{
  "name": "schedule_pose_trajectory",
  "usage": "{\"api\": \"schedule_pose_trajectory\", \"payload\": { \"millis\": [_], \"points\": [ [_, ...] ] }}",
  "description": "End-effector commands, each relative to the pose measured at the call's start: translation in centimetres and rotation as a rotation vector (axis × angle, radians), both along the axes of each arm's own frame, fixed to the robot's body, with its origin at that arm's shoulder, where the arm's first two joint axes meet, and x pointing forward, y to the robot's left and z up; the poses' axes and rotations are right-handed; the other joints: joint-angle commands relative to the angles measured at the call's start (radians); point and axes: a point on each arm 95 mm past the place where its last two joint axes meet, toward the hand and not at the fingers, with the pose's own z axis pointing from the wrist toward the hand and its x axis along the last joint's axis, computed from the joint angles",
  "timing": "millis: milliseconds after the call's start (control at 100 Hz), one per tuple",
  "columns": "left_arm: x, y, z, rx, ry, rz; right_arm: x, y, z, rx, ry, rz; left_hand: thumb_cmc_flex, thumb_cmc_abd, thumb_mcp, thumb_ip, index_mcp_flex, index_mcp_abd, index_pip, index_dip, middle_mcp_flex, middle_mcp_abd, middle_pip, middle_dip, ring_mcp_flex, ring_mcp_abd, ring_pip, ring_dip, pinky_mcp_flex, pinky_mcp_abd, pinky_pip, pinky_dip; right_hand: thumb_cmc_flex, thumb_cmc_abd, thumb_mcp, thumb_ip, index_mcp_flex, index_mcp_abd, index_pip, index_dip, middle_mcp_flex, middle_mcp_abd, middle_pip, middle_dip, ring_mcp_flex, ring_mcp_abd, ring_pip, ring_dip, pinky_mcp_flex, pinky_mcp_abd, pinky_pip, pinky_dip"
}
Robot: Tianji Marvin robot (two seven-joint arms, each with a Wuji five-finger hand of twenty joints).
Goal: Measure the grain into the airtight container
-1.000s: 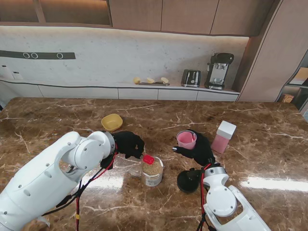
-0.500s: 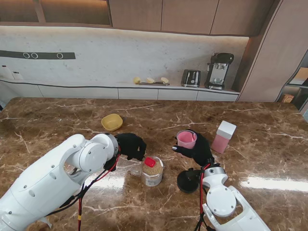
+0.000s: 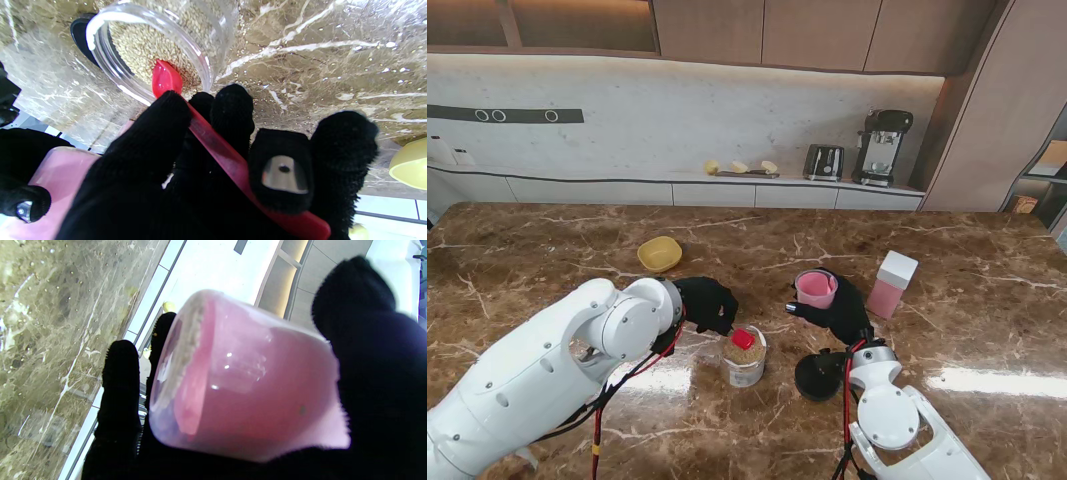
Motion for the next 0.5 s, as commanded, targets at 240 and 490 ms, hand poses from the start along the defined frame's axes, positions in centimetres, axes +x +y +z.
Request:
{"api": "schedule_pose_trajectory", "payload": {
  "millis": [240, 490],
  "points": [
    [-0.04, -0.2, 0.02, 0.012, -0.033, -0.006, -0.34, 0.01, -0.51, 0.009, 0.016, 0.011, -0.029, -0.035, 0.077, -0.004, 0.056, -0.029, 0.043, -0.025, 0.094, -0.024, 0.012, -0.002, 0.035, -0.034, 0.123, -0.012, 0.046, -0.005, 0.08, -0.013, 0.14, 0.185, 0.208, 0.002, 0.104, -0.176, 0.07, 0.016, 0.01, -0.05, 0.0, -0.01, -0.011, -0.045, -0.007, -0.003, -0.001, -0.006, -0.013, 0.007],
    [-0.36, -0.55, 0.19, 0.037, -0.075, -0.037, -0.34, 0.03, -0.57, 0.009, 0.017, 0.017, -0.045, -0.056, 0.103, -0.002, 0.069, -0.029, 0.041, -0.046, 0.107, -0.03, 0.01, -0.002, 0.035, -0.036, 0.129, -0.016, 0.053, -0.013, 0.084, -0.02, 0.138, 0.186, 0.209, 0.002, 0.101, -0.175, 0.068, 0.013, 0.008, -0.05, -0.001, -0.01, -0.011, -0.044, -0.008, -0.003, -0.002, -0.006, -0.014, 0.008]
  ]
}}
